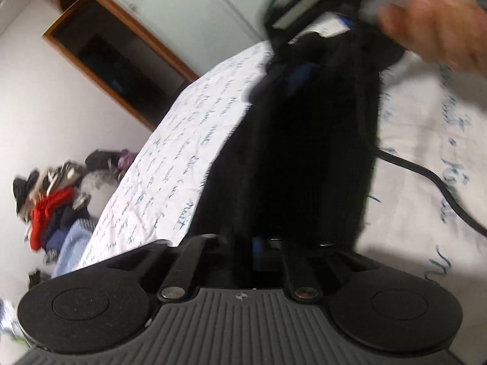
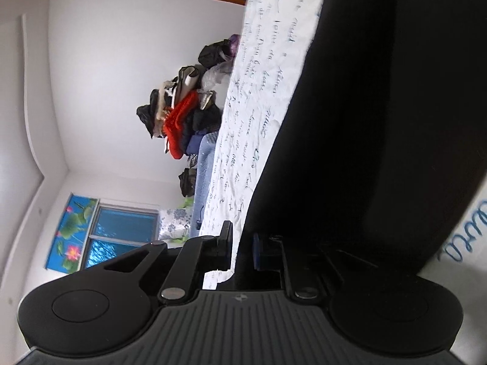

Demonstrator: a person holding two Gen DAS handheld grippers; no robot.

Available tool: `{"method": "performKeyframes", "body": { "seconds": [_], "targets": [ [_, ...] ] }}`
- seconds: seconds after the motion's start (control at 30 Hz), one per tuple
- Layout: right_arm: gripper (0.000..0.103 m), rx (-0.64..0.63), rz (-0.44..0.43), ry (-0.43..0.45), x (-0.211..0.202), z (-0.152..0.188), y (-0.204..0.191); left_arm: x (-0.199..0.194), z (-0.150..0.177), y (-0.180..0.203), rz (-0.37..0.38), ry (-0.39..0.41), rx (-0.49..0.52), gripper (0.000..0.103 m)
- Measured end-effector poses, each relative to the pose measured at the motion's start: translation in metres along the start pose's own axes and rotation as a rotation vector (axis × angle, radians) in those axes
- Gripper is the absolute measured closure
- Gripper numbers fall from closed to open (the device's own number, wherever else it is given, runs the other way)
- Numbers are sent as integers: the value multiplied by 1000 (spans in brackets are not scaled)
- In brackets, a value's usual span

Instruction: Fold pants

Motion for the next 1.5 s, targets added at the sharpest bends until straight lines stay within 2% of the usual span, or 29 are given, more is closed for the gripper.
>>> {"method": "performKeyframes", "body": {
  "seconds": [0.03,0.1,0.13,0.2,0.27,0.4,0.43,0.47,0.5,0.53,0.6,0.73,0.8,0.83,0.9,0.93,1.0,1.07,1.27,1.37,1.43,1.5],
  "targets": [
    [82,35,8,4,-3,2,4,-1,0,-6,-5,5,-30,91],
    [44,94,-24,12,-8,9,11,-6,-2,-15,-13,19,-66,91],
    [21,117,-43,13,-11,15,13,-8,-3,-19,-14,28,-74,91],
    [17,134,-114,14,-14,26,9,-11,-5,-23,-13,40,-81,91],
    [10,147,-143,-28,-7,37,3,-14,-7,-26,-4,57,-85,91],
    [9,155,-133,-99,20,45,-4,-19,-7,-27,18,76,-99,91],
    [10,147,-137,-84,24,42,-5,-20,-6,-27,20,78,-98,90],
    [19,128,-134,-42,23,35,-4,-20,-5,-27,19,79,-96,90],
    [30,108,-109,38,18,23,-3,-20,-4,-28,18,79,-94,90],
    [51,96,-80,109,8,10,3,-21,-3,-26,19,78,-95,90],
    [54,143,-39,199,-5,-17,16,-18,-1,-30,21,78,-99,90],
    [59,208,-74,343,-42,-59,30,-17,1,-29,17,71,-107,90],
    [68,192,-87,391,-56,-70,28,-18,1,-26,19,69,-110,90],
    [73,181,-97,399,-60,-75,27,-18,1,-26,18,72,-112,90],
    [75,177,-88,392,-59,-80,28,-18,0,-27,17,78,-115,89],
    [82,181,-87,392,-59,-80,30,-19,0,-28,17,81,-117,89],
    [84,175,-95,378,-57,-78,31,-22,1,-25,11,84,-124,89],
    [95,160,-114,381,-52,-74,26,-21,3,-27,8,78,-129,89],
    [99,91,-74,423,-55,-75,21,-25,6,-26,11,78,-130,86],
    [99,47,-83,444,-72,-75,2,-31,2,-28,7,98,-143,86],
    [99,-20,-95,458,-89,-68,-17,-37,0,-27,36,111,-162,86],
    [99,-80,-25,467,-107,-57,-18,-39,3,-20,104,108,-184,86]
  ]
}}
Point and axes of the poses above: each gripper's, at about its wrist camera, not at the fingertips, and x roughly the way its jaws point, y to its right, z to its underside, the point moved 8 cm from there along x, roughly the way its jaws point, and after that the axes turned 7 degrees about x, right-handed, at the moved point
